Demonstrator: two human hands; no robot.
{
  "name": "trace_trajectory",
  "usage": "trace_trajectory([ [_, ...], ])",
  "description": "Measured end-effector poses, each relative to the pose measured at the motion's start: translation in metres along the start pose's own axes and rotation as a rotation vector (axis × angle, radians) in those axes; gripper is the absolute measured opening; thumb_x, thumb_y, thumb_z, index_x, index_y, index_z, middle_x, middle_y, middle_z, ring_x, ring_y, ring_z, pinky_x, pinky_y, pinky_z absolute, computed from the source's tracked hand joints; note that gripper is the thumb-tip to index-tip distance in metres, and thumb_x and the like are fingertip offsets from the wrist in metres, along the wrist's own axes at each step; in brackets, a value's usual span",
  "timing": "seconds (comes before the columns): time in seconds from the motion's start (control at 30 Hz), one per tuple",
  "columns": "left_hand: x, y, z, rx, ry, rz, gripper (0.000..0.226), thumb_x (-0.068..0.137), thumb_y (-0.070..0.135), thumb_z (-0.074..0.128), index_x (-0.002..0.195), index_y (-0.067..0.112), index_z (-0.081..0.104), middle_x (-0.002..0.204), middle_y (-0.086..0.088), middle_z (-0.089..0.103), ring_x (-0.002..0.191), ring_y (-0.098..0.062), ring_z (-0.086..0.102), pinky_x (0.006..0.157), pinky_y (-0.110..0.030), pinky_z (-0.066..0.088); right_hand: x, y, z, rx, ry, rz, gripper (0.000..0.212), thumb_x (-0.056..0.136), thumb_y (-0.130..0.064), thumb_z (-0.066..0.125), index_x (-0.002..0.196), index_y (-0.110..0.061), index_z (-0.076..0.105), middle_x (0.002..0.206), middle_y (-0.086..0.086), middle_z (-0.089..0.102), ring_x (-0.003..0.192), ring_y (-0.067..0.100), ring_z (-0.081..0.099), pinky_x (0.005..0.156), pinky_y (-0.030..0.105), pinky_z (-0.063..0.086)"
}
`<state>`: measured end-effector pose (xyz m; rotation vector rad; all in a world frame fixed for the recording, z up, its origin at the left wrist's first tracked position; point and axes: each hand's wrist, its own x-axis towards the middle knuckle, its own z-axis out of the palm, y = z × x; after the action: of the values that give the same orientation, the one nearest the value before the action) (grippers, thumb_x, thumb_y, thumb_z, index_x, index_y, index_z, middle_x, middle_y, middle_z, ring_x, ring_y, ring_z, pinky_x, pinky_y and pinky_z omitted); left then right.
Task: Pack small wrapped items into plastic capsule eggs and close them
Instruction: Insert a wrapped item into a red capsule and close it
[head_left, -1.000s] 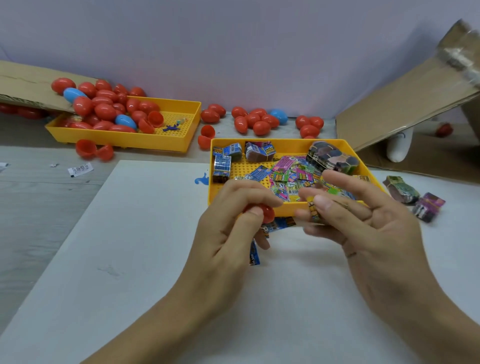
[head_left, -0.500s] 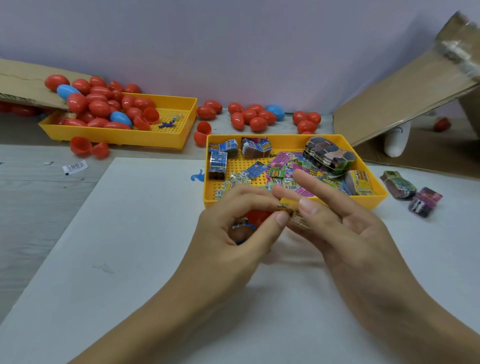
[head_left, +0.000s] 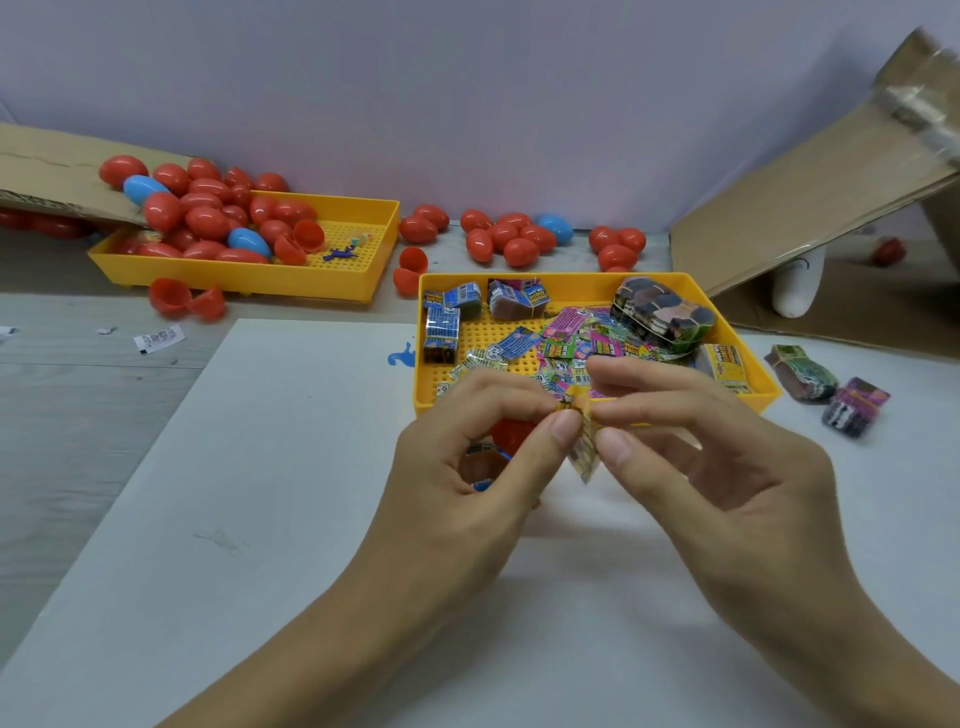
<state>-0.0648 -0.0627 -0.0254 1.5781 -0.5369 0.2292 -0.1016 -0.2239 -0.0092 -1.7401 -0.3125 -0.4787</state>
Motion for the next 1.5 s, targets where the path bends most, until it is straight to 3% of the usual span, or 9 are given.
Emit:
trace_trajectory([
  [0.3,0.000,0.003,0.000,0.063,-0.016,0.052,0.017,0.088,0.032,0.064,0.087,0.015,0.070,0.095,0.008,0.063,0.089,-0.023,0.065,0.060,-0.039,0.057,0.002,-0.002,0.000,0.137,-0.067,0.152,0.021,0.068,-0.040,0.081,0.077,-0.025,0.069,0.117,-0.002,0.064,0.117,0.021,0.061,0.076,0.038,0.058],
  [0.37,0.000,0.004,0.000,0.078,-0.024,0.067,0.016,0.088,0.031,0.064,0.087,0.016,0.069,0.095,0.009,0.062,0.090,-0.021,0.065,0.059,-0.037,0.057,0.003,-0.004,-0.001,0.120,-0.090,0.143,0.030,0.072,-0.051,0.078,0.077,-0.022,0.071,0.117,-0.004,0.065,0.117,0.021,0.061,0.079,0.036,0.058],
  [0.47,-0.001,0.004,-0.001,0.079,-0.035,0.076,0.016,0.089,0.031,0.064,0.089,0.016,0.069,0.096,0.008,0.062,0.088,-0.020,0.065,0.059,-0.037,0.057,0.004,-0.004,-0.002,0.133,-0.117,0.180,0.019,0.074,-0.041,0.074,0.073,-0.023,0.076,0.111,-0.002,0.068,0.114,0.017,0.063,0.081,0.028,0.055],
  [0.7,-0.001,0.002,-0.001,-0.064,-0.125,0.003,0.012,0.089,0.024,0.065,0.089,0.015,0.073,0.098,0.006,0.064,0.089,-0.023,0.064,0.066,-0.028,0.051,0.008,-0.002,-0.006,0.295,-0.120,0.320,0.045,0.068,-0.057,0.078,0.076,-0.013,0.079,0.102,0.002,0.071,0.124,0.022,0.056,0.087,0.045,0.056],
  [0.87,0.000,0.000,-0.002,-0.087,-0.115,-0.031,0.012,0.087,0.024,0.067,0.087,0.013,0.072,0.097,0.006,0.064,0.087,-0.022,0.064,0.063,-0.029,0.052,0.008,-0.002,-0.007,0.256,-0.138,0.345,0.023,0.068,-0.037,0.076,0.072,-0.015,0.079,0.113,0.008,0.070,0.121,0.017,0.060,0.084,0.040,0.057],
  [1.1,0.000,0.000,-0.002,0.021,-0.050,0.036,0.010,0.085,0.021,0.066,0.083,0.013,0.070,0.096,0.005,0.064,0.087,-0.022,0.064,0.064,-0.024,0.051,0.010,-0.002,-0.010,0.370,-0.088,0.390,0.006,0.063,-0.018,0.077,0.069,-0.017,0.077,0.112,0.004,0.073,0.093,0.019,0.069,0.073,0.033,0.056],
  [1.23,-0.002,0.003,0.000,0.091,-0.033,0.099,0.009,0.083,0.018,0.065,0.080,0.010,0.068,0.095,0.004,0.061,0.077,-0.017,0.063,0.055,-0.030,0.053,0.011,-0.004,-0.010,0.335,-0.123,0.384,0.038,0.060,-0.048,0.084,0.072,-0.012,0.078,0.110,0.006,0.072,0.098,0.017,0.067,0.073,0.032,0.055],
  [1.37,-0.003,0.006,0.002,0.130,-0.041,0.119,0.012,0.082,0.017,0.065,0.081,0.006,0.069,0.094,0.002,0.060,0.076,-0.016,0.063,0.052,-0.030,0.051,0.010,-0.001,-0.009,0.222,-0.117,0.365,0.027,0.068,-0.039,0.072,0.075,-0.014,0.080,0.105,0.004,0.073,0.095,0.014,0.065,0.072,0.030,0.053],
  [1.5,-0.004,0.007,0.001,0.174,-0.004,0.127,0.010,0.083,0.016,0.067,0.077,0.007,0.068,0.091,0.002,0.060,0.072,-0.014,0.062,0.049,-0.033,0.049,0.009,-0.001,-0.009,0.221,-0.108,0.340,0.042,0.064,-0.056,0.079,0.080,-0.018,0.081,0.108,0.005,0.072,0.098,0.017,0.065,0.071,0.031,0.054],
])
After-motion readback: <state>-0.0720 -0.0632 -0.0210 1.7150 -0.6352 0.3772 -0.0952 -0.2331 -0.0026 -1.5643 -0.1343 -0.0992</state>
